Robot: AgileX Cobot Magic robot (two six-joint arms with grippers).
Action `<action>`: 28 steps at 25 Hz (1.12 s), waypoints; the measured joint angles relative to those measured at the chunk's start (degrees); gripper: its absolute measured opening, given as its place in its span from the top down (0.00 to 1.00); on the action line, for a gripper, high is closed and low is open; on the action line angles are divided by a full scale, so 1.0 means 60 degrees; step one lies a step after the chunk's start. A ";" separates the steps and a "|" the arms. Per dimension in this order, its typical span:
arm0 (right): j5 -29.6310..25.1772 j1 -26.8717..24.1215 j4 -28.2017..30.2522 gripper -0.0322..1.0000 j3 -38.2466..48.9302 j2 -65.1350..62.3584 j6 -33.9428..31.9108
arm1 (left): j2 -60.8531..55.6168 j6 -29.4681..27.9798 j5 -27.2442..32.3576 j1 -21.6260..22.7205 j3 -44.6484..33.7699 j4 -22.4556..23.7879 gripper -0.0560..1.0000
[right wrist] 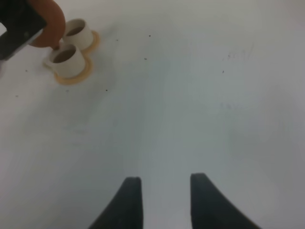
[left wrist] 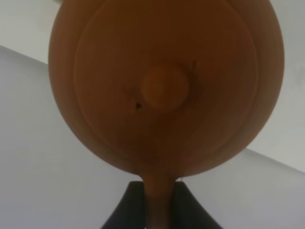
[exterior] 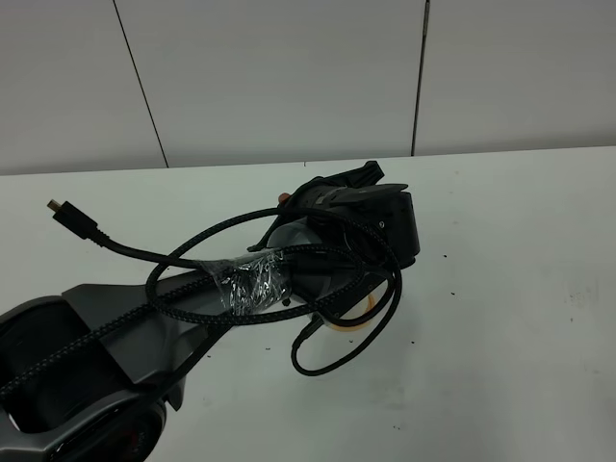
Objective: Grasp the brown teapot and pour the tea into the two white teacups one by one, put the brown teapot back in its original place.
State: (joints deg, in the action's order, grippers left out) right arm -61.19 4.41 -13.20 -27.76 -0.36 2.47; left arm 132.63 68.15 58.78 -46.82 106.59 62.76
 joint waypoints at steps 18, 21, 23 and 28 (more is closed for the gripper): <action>0.0000 0.0000 0.0000 0.74 0.0000 0.0000 0.0000 | -0.1139 -0.1298 0.0335 0.0940 0.0000 -0.2943 0.78; 0.0000 0.0000 0.0000 0.74 0.0000 0.0000 0.0000 | -0.1234 -0.1307 0.0442 0.1199 0.0000 -0.3760 0.78; 0.0000 0.0000 0.0000 0.74 0.0000 0.0000 0.0000 | -0.1263 -0.1307 0.0559 0.1362 0.0000 -0.4307 0.78; 0.0000 0.0000 0.0000 0.74 0.0000 0.0000 0.0000 | -0.1257 -0.1307 0.1057 0.1965 0.0000 -0.5527 0.78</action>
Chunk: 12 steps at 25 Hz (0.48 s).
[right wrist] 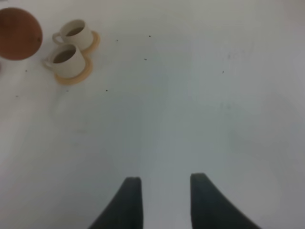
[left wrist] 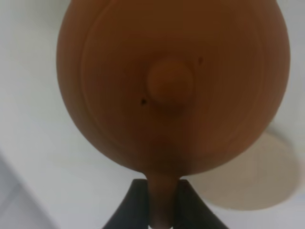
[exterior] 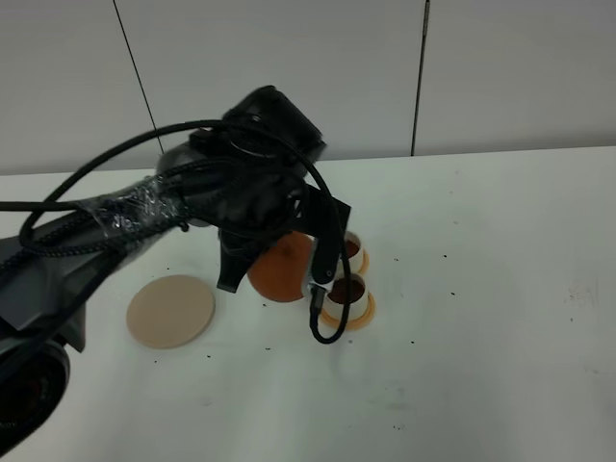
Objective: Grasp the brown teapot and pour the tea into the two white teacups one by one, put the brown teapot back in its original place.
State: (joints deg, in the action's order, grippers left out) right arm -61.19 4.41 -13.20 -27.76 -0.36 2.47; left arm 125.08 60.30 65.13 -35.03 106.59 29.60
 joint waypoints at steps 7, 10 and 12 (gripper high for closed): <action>0.0000 0.0000 0.0000 0.74 0.0000 0.0000 0.0000 | 0.0000 0.0304 0.0205 0.0962 0.0000 -0.1758 0.78; 0.0000 0.0000 0.0000 0.74 0.0000 0.0000 0.0000 | 0.0000 0.0372 0.0207 0.1166 0.0000 -0.1846 0.78; 0.0000 0.0000 0.0000 0.74 0.0000 0.0000 0.0000 | 0.0042 0.0425 0.0184 0.1265 0.0000 -0.1862 0.78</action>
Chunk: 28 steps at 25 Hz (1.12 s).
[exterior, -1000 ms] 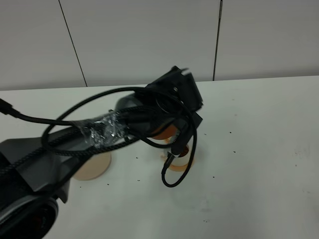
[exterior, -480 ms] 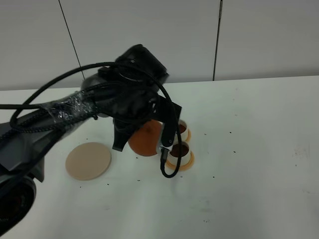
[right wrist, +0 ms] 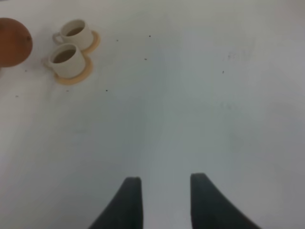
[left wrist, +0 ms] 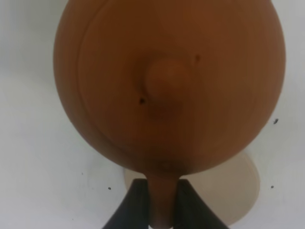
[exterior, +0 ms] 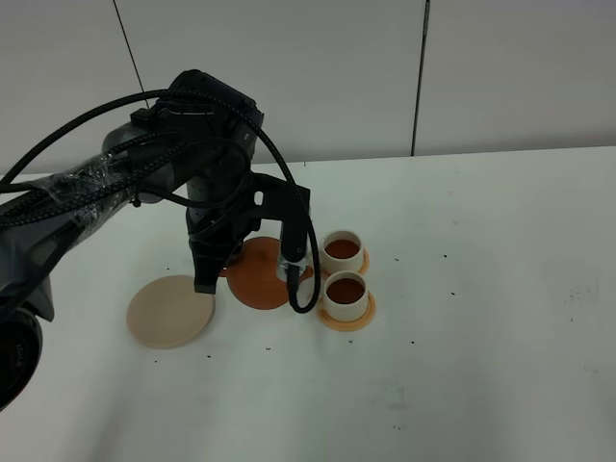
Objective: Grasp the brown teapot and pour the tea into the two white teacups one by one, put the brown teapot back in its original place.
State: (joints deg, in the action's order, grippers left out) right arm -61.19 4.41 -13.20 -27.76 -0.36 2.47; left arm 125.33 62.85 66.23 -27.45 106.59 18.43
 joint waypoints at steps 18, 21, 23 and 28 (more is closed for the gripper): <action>0.0000 0.0000 0.0000 0.74 0.0000 0.0000 0.0000 | 0.0701 0.0365 -0.1047 0.0365 0.0000 -0.0707 0.78; 0.0000 0.0000 0.0000 0.74 0.0000 0.0000 0.0000 | 0.0701 0.0492 -0.1047 0.0584 0.0000 -0.1152 0.78; 0.0000 0.0000 0.0000 0.74 0.0000 0.0000 0.0000 | 0.0701 0.0521 -0.1047 0.0670 0.0000 -0.1254 0.78; 0.0000 0.0000 0.0000 0.74 0.0000 0.0000 0.0000 | 0.0701 0.0570 -0.1056 0.0684 0.0000 -0.1278 0.78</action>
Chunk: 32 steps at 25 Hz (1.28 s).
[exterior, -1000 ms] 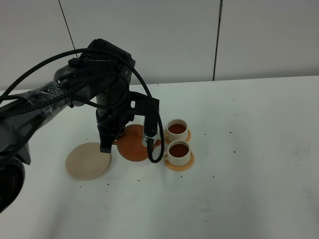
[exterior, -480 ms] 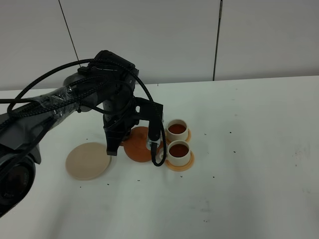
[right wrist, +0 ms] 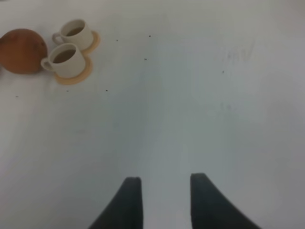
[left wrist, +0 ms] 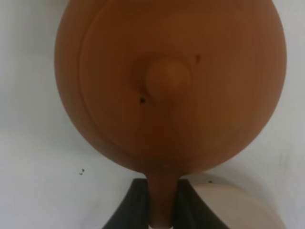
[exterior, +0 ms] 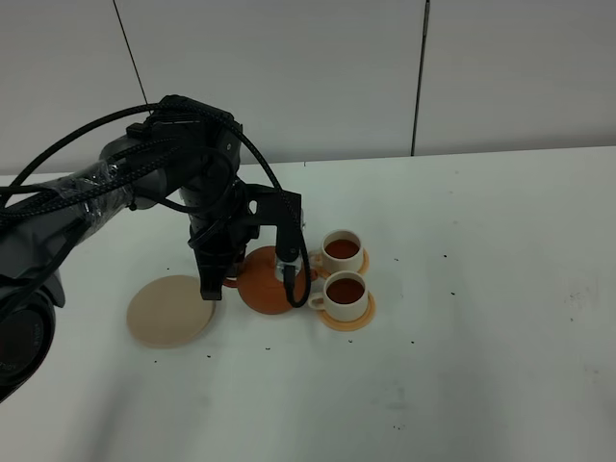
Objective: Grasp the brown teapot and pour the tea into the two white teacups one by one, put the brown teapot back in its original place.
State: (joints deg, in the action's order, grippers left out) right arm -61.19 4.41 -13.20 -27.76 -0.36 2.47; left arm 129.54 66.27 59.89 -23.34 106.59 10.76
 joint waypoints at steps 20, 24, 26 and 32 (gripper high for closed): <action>0.0000 0.0000 0.0000 0.74 0.0000 0.0000 0.0000 | 0.0000 0.0163 -0.0023 0.0164 0.0000 -0.0292 0.78; 0.0000 0.0000 0.0000 0.74 0.0000 0.0000 0.0000 | 0.0009 0.0027 0.0184 0.0164 0.0000 -0.0289 0.78; 0.0000 0.0000 0.0000 0.74 0.0000 0.0000 0.0000 | -0.0043 -0.0236 0.0306 0.0183 0.0000 -0.0281 0.78; 0.0000 0.0000 0.0000 0.74 0.0000 0.0000 0.0000 | -0.0687 -0.1194 0.0571 0.0374 0.0000 -0.0361 0.78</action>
State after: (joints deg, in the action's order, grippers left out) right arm -61.19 4.41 -13.20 -27.76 -0.36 2.47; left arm 125.42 59.11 63.32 -21.10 106.59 8.60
